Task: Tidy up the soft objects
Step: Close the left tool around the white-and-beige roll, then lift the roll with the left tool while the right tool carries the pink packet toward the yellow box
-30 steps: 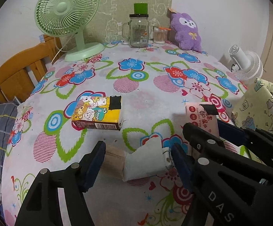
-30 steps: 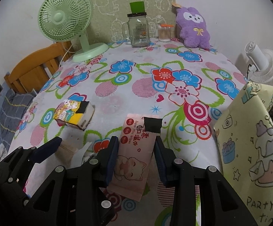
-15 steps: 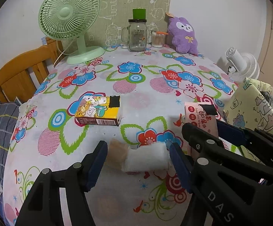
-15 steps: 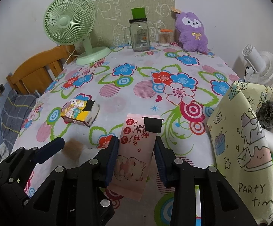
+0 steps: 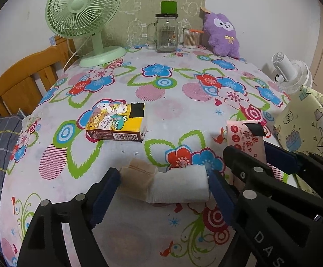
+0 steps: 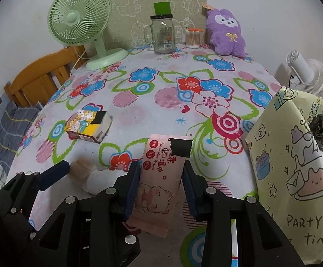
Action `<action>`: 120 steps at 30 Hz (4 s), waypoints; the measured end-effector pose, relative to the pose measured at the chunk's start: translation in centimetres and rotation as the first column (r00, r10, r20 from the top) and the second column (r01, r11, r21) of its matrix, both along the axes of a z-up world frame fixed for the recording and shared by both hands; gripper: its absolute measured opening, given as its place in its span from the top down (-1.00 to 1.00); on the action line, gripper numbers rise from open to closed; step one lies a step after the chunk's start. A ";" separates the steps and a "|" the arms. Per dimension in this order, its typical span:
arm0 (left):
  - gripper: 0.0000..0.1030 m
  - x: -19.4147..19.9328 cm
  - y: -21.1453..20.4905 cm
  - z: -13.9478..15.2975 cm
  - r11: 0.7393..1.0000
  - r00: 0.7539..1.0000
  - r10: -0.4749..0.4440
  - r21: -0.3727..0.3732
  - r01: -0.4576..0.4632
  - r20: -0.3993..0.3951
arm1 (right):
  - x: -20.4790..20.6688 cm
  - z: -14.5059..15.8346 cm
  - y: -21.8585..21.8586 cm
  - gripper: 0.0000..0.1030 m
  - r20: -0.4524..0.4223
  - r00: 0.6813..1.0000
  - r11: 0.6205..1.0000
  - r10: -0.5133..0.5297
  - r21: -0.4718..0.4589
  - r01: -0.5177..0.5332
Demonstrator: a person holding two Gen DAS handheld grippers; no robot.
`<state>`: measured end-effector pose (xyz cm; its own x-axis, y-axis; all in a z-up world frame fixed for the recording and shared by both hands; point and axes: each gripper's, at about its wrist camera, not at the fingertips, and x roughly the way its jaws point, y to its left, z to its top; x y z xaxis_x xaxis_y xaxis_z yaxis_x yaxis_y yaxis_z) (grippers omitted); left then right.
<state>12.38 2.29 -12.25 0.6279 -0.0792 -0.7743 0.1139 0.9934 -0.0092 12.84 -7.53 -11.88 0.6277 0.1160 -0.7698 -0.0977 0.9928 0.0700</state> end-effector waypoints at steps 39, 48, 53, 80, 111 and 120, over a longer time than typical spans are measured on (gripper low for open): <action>0.11 -0.4 -0.7 0.4 0.997 1.000 -0.023 -0.068 0.023 0.001 | 0.4 -0.1 -0.7 0.20 -0.014 1.000 1.000 -0.014 0.016 0.015; 0.22 -0.7 -0.7 1.1 0.997 1.000 -0.026 -0.078 0.027 0.013 | 0.0 0.7 -0.6 0.20 -0.001 1.000 1.000 -0.010 0.020 0.010; 0.22 -0.9 -0.6 1.3 0.997 1.000 -0.023 -0.080 0.025 0.020 | -0.2 1.1 -0.7 0.20 0.008 1.000 1.000 -0.011 0.017 0.011; -0.58 -3.4 -0.8 -0.4 0.998 0.997 0.062 -0.006 -0.062 -0.035 | -2.2 -0.4 -0.6 0.20 -0.037 0.997 0.998 0.061 -0.012 -0.062; 0.59 -2.7 -0.3 -0.2 0.998 0.999 0.038 -0.044 -0.039 -0.016 | -1.7 -0.2 0.0 0.20 -0.034 0.998 0.998 0.056 -0.016 -0.057; 0.59 -4.1 -1.1 2.5 0.999 0.999 0.034 -0.043 -0.032 0.040 | -3.2 2.4 -0.8 0.20 0.023 0.998 0.999 0.051 -0.013 -0.051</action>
<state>8.33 1.21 -9.79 0.6617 -0.0901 -0.7443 0.0823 0.9955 -0.0474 9.64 -8.38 -9.46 0.6389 0.1389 -0.7567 -0.1495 0.9872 0.0550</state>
